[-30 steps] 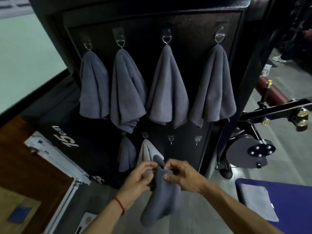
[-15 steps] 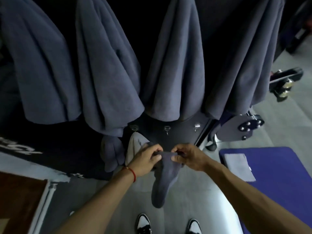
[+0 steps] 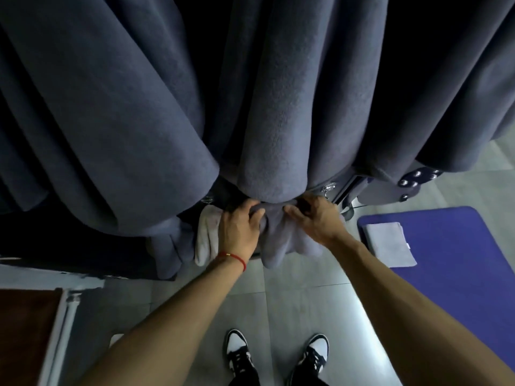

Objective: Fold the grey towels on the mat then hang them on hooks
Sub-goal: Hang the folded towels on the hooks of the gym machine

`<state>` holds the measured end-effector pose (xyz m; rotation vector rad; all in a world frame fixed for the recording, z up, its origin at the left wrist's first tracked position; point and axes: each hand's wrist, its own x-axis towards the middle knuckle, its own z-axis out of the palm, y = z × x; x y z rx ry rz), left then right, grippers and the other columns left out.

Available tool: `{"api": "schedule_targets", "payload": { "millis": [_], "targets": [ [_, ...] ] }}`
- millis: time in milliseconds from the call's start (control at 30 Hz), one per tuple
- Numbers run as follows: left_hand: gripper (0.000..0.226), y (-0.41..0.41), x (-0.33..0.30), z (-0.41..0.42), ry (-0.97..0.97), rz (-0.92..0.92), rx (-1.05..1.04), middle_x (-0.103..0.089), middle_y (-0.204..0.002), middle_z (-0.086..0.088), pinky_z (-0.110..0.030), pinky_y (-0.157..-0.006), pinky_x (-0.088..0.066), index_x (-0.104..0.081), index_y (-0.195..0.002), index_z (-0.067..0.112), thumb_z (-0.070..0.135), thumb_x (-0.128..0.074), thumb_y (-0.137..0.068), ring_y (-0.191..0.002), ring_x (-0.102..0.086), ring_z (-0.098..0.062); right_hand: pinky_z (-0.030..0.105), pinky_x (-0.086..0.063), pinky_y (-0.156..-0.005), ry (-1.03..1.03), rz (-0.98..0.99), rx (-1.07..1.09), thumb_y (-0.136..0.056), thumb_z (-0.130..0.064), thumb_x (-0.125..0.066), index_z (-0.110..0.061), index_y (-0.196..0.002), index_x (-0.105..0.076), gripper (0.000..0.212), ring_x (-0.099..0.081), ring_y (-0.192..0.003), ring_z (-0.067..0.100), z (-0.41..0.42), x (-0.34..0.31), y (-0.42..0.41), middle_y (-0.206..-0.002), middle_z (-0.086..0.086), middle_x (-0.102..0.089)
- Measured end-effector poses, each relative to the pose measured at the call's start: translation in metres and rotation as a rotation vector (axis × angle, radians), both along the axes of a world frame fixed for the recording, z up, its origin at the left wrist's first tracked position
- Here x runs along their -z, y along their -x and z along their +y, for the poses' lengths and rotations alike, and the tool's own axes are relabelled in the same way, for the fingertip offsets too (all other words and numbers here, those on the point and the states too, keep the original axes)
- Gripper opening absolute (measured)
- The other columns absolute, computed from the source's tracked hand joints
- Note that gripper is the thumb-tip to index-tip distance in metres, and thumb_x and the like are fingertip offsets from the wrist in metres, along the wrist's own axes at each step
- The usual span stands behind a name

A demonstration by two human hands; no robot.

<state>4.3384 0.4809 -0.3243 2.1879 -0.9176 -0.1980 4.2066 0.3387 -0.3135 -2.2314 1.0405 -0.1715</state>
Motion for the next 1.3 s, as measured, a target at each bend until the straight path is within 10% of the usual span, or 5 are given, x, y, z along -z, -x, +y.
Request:
{"api": "schedule_targets", "payload": {
  "millis": [400, 633, 867, 1100, 1300],
  "targets": [
    [0.020, 0.015, 0.035, -0.031, 0.128, 0.279, -0.423, -0.072, -0.086, 0.004, -0.043, -0.084, -0.057, -0.070, -0.082, 0.019, 0.037, -0.077, -0.075, -0.088, -0.067, -0.018, 0.057, -0.047, -0.098, -0.348, -0.215, 0.637, -0.066, -0.062, -0.073, -0.038, -0.085, -0.059, 0.034, -0.067, -0.094, 0.021, 0.028, 0.055, -0.037, -0.085, -0.009, -0.070],
    [0.003, 0.032, 0.036, -0.031, 0.026, -0.033, -0.376, -0.065, -0.081, -0.003, -0.026, -0.091, -0.038, -0.068, -0.078, 0.020, 0.020, -0.068, -0.081, -0.086, -0.062, -0.026, 0.039, -0.035, -0.077, 0.188, -0.066, 0.362, -0.093, -0.018, -0.059, -0.020, -0.093, -0.059, 0.002, -0.055, -0.093, 0.030, 0.039, 0.048, -0.037, -0.094, 0.003, -0.059],
    [0.034, 0.049, 0.055, -0.023, 0.063, 0.308, -0.258, -0.058, -0.120, 0.000, -0.044, -0.101, -0.049, -0.062, -0.126, 0.020, 0.033, -0.050, -0.096, -0.114, -0.059, -0.021, 0.017, -0.042, -0.070, -0.059, -0.396, 0.113, -0.102, -0.018, -0.054, -0.018, -0.110, -0.061, 0.010, -0.060, -0.082, 0.010, 0.042, 0.070, -0.012, -0.092, -0.009, -0.062],
    [0.025, 0.031, 0.056, -0.010, 0.104, 0.703, -0.106, -0.060, -0.112, 0.000, -0.040, -0.098, -0.050, -0.053, -0.126, 0.021, 0.013, -0.051, -0.102, -0.106, -0.059, -0.012, 0.053, -0.048, -0.100, -0.530, -0.280, 0.067, -0.088, -0.055, -0.042, -0.046, -0.099, -0.059, 0.022, -0.064, -0.100, 0.018, 0.031, 0.080, -0.008, -0.094, -0.008, -0.068],
    [0.040, 0.025, 0.074, 0.002, -0.287, 0.154, 0.039, -0.054, -0.123, -0.003, -0.033, -0.092, -0.050, -0.044, -0.138, 0.029, 0.027, -0.056, -0.099, -0.111, -0.054, -0.014, 0.056, -0.051, -0.096, -0.533, -0.147, -0.051, -0.087, -0.061, -0.043, -0.043, -0.099, -0.049, 0.023, -0.063, -0.100, 0.020, 0.036, 0.086, 0.007, -0.102, -0.001, -0.065]
  ]
}}
